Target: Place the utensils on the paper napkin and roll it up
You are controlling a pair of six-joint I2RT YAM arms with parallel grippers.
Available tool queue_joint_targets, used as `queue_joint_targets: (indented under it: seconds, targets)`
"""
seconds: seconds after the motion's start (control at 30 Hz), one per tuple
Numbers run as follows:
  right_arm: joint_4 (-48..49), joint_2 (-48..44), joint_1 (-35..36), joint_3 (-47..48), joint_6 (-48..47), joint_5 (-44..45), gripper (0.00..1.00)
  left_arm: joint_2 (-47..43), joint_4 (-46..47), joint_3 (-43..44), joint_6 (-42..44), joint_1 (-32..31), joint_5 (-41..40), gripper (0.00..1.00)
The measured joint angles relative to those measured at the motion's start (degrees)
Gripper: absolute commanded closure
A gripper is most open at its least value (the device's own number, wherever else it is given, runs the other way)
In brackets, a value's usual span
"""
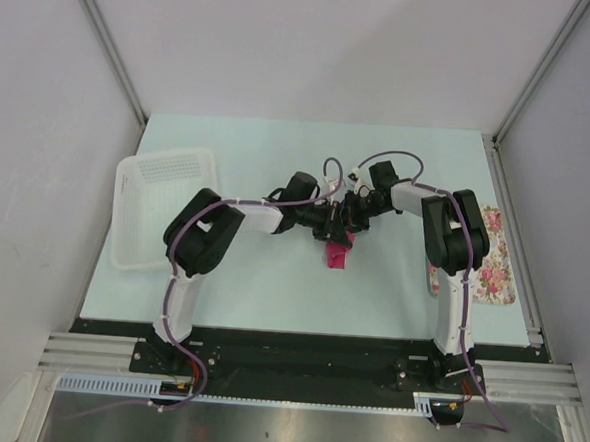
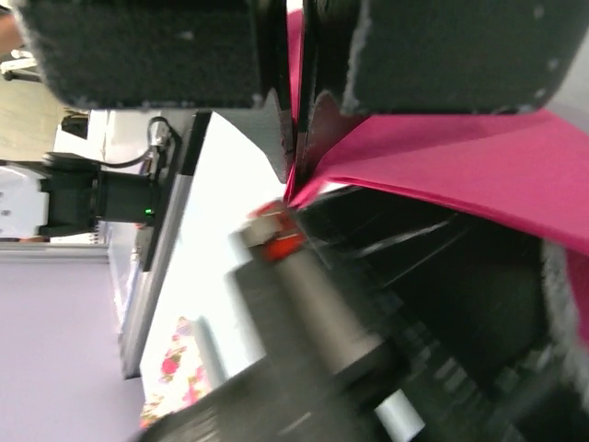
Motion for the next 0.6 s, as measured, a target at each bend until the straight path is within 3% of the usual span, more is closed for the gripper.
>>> queue_joint_targets:
  seconds: [0.4, 0.6]
  targets:
    - [0.22, 0.00, -0.28, -0.11, 0.04, -0.35, 1.00, 4.02, 0.61, -1.57, -1.55, 0.57, -2.27, 0.99]
    - [-0.76, 0.00, -0.28, 0.76, 0.11, -0.22, 0.95, 4.59, 0.59, -1.18, -2.54, 0.96, -1.11, 1.00]
